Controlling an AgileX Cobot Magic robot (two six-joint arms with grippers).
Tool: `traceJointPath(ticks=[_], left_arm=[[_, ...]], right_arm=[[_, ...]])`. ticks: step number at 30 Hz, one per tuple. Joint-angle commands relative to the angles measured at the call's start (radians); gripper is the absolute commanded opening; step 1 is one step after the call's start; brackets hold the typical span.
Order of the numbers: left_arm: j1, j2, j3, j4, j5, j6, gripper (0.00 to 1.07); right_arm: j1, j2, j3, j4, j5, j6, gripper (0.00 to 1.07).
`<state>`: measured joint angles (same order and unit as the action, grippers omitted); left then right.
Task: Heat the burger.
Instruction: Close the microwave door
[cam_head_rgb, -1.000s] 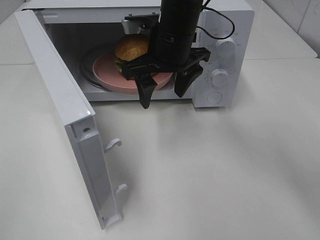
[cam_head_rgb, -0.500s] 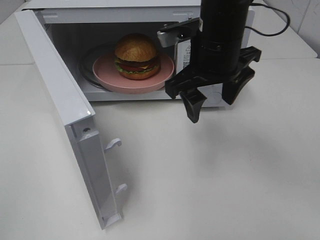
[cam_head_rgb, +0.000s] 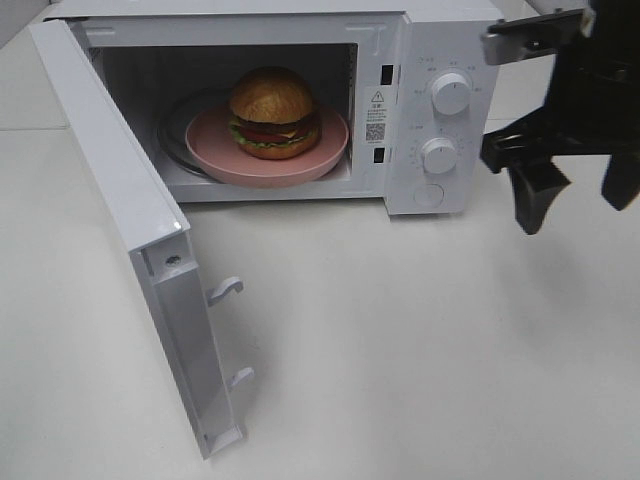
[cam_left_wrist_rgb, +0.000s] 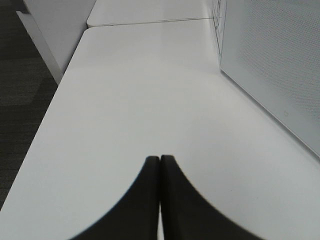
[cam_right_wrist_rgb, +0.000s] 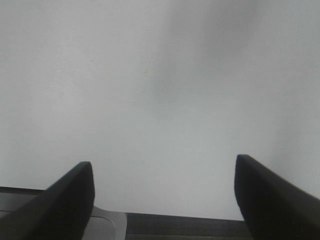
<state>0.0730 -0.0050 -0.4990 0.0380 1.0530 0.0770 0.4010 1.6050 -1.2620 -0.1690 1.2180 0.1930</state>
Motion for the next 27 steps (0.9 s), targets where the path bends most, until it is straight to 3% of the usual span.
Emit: traceJointPath(ticks=[1, 13, 15, 18, 27], left_arm=[[-0.003, -0.021, 0.001, -0.004, -0.013, 0.000, 0.00], [-0.003, -0.021, 0.001, -0.004, -0.013, 0.000, 0.00], [-0.003, -0.021, 0.001, -0.004, -0.013, 0.000, 0.00], [-0.003, -0.021, 0.001, -0.004, -0.013, 0.000, 0.00], [-0.003, -0.021, 0.001, -0.004, -0.013, 0.000, 0.00]], right_arm=[[-0.085, -0.087, 0.066, -0.002, -0.013, 0.013, 0.73], [-0.217, -0.363, 0.278, 0.003, -0.095, 0.038, 0.73], [-0.220, -0.518, 0.382, 0.001, -0.092, 0.069, 0.73], [-0.220, -0.641, 0.453, 0.015, -0.088, 0.062, 0.73], [-0.220, -1.012, 0.601, 0.040, -0.029, 0.031, 0.73]])
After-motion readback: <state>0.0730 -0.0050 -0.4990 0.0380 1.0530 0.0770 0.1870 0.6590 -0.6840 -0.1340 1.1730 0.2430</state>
